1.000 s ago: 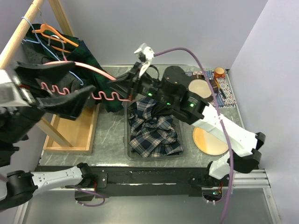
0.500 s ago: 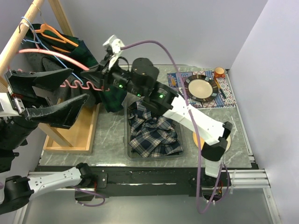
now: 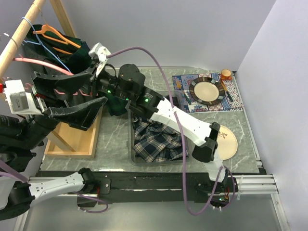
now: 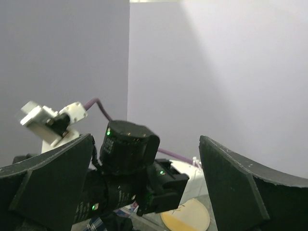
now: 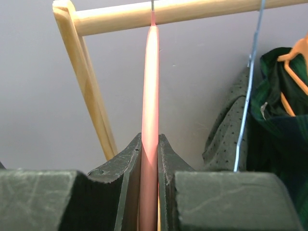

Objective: Remove the skirt from the hanger

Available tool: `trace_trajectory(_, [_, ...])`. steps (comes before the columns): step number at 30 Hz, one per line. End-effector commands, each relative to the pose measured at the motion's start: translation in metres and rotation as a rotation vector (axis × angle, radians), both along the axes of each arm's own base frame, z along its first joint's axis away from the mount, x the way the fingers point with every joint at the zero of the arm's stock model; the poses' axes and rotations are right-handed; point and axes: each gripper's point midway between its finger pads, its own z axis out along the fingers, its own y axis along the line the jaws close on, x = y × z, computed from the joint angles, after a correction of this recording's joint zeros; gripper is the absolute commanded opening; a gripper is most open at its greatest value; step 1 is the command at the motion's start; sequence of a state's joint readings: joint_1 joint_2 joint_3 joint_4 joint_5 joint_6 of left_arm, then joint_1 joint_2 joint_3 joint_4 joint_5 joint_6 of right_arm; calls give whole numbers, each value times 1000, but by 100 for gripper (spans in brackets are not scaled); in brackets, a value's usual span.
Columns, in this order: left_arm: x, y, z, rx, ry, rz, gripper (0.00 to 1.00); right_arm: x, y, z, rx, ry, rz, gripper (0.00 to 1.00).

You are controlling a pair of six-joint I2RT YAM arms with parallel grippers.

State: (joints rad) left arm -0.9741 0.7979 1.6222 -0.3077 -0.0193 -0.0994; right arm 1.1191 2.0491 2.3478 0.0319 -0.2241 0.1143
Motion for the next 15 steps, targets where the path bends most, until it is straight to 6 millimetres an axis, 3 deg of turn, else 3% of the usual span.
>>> trace_trajectory(1, [-1,0,8,-54,-10,-11,97,-16,-4,39,122,-59,54,0])
trace_trajectory(9, [9,-3,3,-31,-6,27,97,-22,0,11,67,-4,59,0])
trace_trajectory(12, [-2,-12,0,-21,-44,-40,97,-24,-1,1,51,39,64,1])
trace_trajectory(13, [-6,-11,5,-37,-62,-58,97,-27,-9,7,59,42,66,6])
trace_trajectory(14, [-8,-13,5,-42,-58,-76,97,-27,-7,-9,32,72,68,24])
trace_trajectory(15, [-9,-13,5,-41,-56,-77,97,-26,-12,-6,57,79,53,36])
